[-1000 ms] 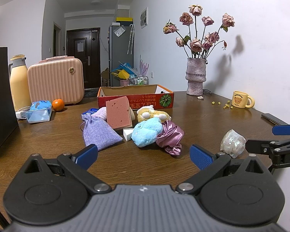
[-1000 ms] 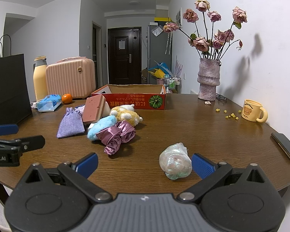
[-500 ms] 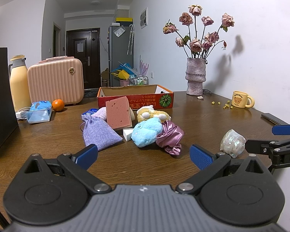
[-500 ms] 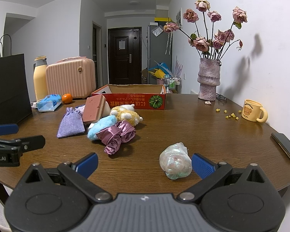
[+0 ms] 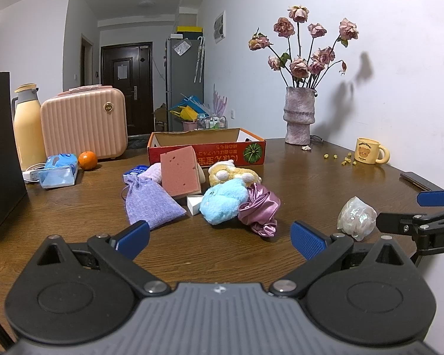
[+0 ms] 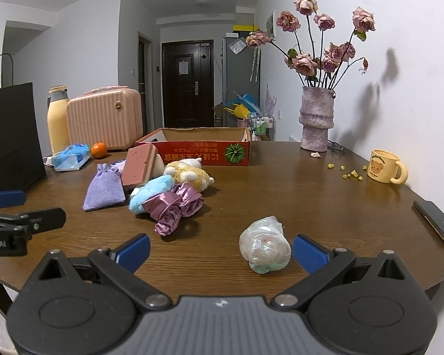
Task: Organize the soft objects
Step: 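Grasp the clear plastic bag with the right gripper while the left gripper approaches the pink satin scrunchie, then grasp the pink satin scrunchie with the left gripper while the right gripper holds the bag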
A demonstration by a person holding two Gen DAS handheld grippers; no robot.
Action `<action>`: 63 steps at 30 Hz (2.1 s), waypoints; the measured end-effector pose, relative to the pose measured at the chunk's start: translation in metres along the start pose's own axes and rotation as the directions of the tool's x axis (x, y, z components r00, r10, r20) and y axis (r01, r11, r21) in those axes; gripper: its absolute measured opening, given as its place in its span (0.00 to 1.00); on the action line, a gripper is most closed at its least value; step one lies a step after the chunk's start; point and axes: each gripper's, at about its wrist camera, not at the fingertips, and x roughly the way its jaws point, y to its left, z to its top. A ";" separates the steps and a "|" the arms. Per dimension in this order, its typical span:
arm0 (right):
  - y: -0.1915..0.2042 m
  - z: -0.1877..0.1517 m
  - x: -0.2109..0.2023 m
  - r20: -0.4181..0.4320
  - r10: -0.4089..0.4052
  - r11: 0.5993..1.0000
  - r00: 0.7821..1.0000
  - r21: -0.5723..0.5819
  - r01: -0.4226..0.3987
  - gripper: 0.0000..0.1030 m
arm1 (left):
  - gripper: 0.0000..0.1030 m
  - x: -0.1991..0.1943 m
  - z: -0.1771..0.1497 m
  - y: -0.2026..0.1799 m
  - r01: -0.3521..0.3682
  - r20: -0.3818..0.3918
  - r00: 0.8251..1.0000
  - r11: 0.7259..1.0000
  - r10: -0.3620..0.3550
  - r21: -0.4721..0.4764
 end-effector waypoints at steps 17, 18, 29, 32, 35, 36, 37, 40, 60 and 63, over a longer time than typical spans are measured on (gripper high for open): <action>-0.018 -0.011 0.051 -0.053 -0.042 0.999 0.998 -0.024 0.041 0.98 | 1.00 0.031 -0.001 -0.006 -0.001 -0.050 0.999 1.000 0.001 -0.004; -0.019 -0.011 0.057 -0.058 -0.044 0.999 0.997 -0.027 0.042 0.97 | 1.00 0.033 -0.002 -0.007 0.000 -0.053 0.999 1.000 0.000 -0.003; -0.036 -0.014 0.105 -0.098 -0.037 0.999 0.995 -0.021 0.035 0.80 | 1.00 0.052 -0.004 -0.011 -0.018 -0.088 0.996 1.000 0.018 0.009; -0.040 -0.014 0.113 -0.102 -0.026 1.000 0.994 -0.013 0.025 0.71 | 1.00 0.057 -0.004 -0.012 -0.020 -0.095 0.995 1.000 0.021 0.011; -0.043 -0.014 0.118 -0.106 -0.018 1.000 0.994 -0.011 0.017 0.65 | 1.00 0.061 -0.004 -0.013 -0.022 -0.100 0.995 1.000 0.023 0.014; -0.044 -0.014 0.119 -0.105 -0.016 1.000 0.994 -0.011 0.015 0.62 | 1.00 0.063 -0.004 -0.014 -0.022 -0.102 0.995 1.000 0.023 0.014; -0.044 -0.014 0.121 -0.107 -0.013 1.000 0.994 -0.011 0.012 0.56 | 1.00 0.066 -0.004 -0.014 -0.021 -0.105 0.994 1.000 0.023 0.013; -0.047 -0.015 0.126 -0.114 0.001 1.000 0.993 -0.003 -0.002 0.48 | 1.00 0.071 -0.004 -0.016 -0.021 -0.114 0.993 1.000 0.023 0.015; -0.058 0.001 0.145 -0.065 0.085 0.996 0.994 0.029 -0.083 0.38 | 1.00 0.113 0.008 -0.034 -0.019 -0.147 0.989 0.999 0.026 0.047; -0.060 0.004 0.149 -0.059 0.088 0.996 0.994 0.032 -0.086 0.38 | 1.00 0.119 0.012 -0.037 -0.018 -0.141 0.990 0.999 0.025 0.052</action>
